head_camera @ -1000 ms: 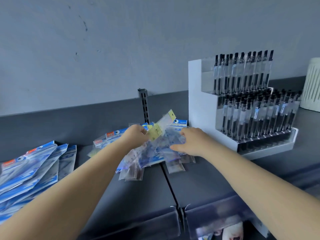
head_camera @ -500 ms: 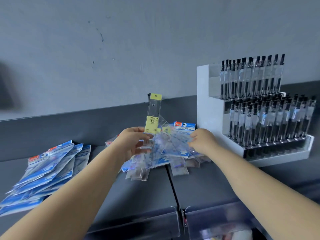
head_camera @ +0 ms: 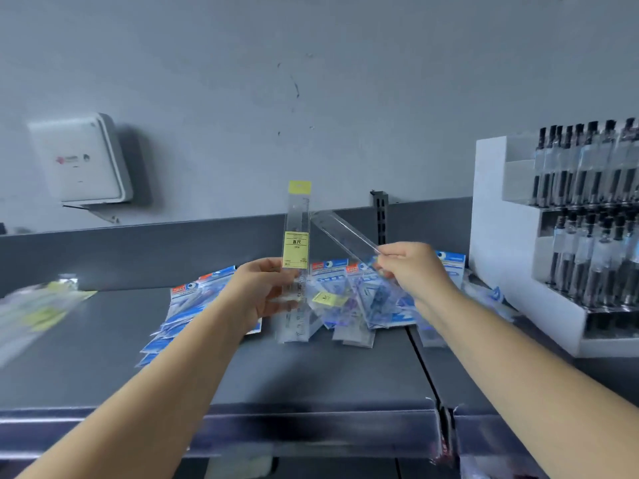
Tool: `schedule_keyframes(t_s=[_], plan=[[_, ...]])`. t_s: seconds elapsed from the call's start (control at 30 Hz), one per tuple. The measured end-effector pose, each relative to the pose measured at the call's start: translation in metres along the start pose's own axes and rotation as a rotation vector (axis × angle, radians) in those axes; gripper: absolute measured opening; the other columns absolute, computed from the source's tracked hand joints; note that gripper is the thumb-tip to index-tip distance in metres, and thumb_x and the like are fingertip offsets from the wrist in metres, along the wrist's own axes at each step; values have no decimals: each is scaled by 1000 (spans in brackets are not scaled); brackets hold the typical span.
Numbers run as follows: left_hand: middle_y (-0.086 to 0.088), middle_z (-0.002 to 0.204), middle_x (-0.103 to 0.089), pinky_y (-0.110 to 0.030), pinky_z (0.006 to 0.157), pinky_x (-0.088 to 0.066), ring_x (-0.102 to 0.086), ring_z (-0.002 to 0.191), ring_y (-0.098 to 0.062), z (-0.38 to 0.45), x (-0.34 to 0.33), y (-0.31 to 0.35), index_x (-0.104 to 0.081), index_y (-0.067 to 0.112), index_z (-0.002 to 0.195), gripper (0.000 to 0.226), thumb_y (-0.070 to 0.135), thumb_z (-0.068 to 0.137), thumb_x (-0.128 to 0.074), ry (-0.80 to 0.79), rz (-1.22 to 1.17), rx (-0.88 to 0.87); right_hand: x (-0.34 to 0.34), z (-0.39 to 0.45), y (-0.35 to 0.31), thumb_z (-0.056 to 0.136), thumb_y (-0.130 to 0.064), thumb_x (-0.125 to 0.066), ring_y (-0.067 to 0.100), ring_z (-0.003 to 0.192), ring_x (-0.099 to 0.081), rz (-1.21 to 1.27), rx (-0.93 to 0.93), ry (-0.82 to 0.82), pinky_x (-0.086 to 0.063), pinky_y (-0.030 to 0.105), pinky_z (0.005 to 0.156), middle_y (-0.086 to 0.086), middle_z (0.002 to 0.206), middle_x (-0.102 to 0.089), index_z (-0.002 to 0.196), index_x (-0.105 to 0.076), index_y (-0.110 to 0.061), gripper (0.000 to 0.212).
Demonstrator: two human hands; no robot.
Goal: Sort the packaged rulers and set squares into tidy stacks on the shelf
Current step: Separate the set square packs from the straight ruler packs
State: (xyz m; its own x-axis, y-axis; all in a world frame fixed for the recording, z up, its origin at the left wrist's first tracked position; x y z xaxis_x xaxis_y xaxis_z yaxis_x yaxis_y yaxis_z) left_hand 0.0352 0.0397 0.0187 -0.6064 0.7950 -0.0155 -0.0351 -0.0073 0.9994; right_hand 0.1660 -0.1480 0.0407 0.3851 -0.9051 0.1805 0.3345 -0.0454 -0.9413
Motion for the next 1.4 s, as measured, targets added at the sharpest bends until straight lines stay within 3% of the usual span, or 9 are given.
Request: schedule_keyframes(t_s=[0.1,0.2,0.27,0.43,0.63,0.8,1.03,1.4], plan=[[-4,70,-70,-28,51,-57,-66,55,-15,-17,52,0,-65,9,90,16,-5,87,-58,89,-37,-7,-53,-12,-9,90,-5,-54,8,58,-50,178,-60,-83,-36,18,52,-4,72,-62,101,-66,-9,16],[-6,82,-68,-29,53,-58,-65,68,-20,-35,112,1,-65,8,93,15,-4,86,-60,184,-64,-23,-112,-28,-22,90,-2,-55,8,56,-51,312,-115,-205,-34,18,50,-1,73,-63,81,-60,-14,16],[-7,85,-68,-29,54,-58,-67,68,-18,-47,148,2,-64,8,94,15,-3,86,-60,233,-76,-30,-152,-41,-31,89,1,-55,9,56,-53,363,-142,-292,-38,17,49,1,73,-64,78,-57,-13,19],[-4,71,-70,-29,54,-59,-68,56,-14,-80,232,5,-64,11,92,19,-5,88,-55,307,-76,-19,-244,-76,-50,87,6,-56,13,63,-60,421,-207,-427,-49,20,54,3,77,-64,81,-56,-10,17],[-7,88,-69,-29,55,-59,-68,65,-17,-112,319,12,-64,7,105,20,-3,88,-57,323,-58,-32,-336,-116,-82,86,7,-56,14,65,-61,425,-188,-508,-49,19,51,2,81,-64,96,-55,-10,20],[-9,91,-68,-30,56,-59,-65,74,-21,-131,375,16,-62,7,104,19,-3,89,-56,319,-58,-51,-398,-141,-100,84,9,-58,16,67,-62,404,-179,-512,-52,27,60,4,81,-64,102,-54,-8,25],[-10,90,-69,-32,59,-60,-67,74,-23,-138,443,9,-63,9,103,18,-2,89,-57,380,-56,-41,-461,-159,-115,85,12,-55,15,61,-59,416,-201,-567,-52,25,58,4,76,-60,93,-50,-9,23],[-12,97,-68,-30,54,-59,-67,77,-23,-113,494,13,-62,8,106,22,-2,88,-58,464,-43,-70,-527,-131,-131,85,15,-51,16,65,-58,433,-181,-637,-52,29,62,5,79,-58,105,-49,-7,30]])
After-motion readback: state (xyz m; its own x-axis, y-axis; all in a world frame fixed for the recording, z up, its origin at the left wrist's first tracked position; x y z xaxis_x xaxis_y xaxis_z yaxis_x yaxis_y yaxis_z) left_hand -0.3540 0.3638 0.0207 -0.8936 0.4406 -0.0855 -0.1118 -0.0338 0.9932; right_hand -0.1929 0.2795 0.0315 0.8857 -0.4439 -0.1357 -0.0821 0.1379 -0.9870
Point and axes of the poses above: each hand's wrist, its own z-axis towards the middle knuckle, its own x-axis out of the back of the hand, y = z × x, the point moved 9 cm from there along z, towards the middle knuckle
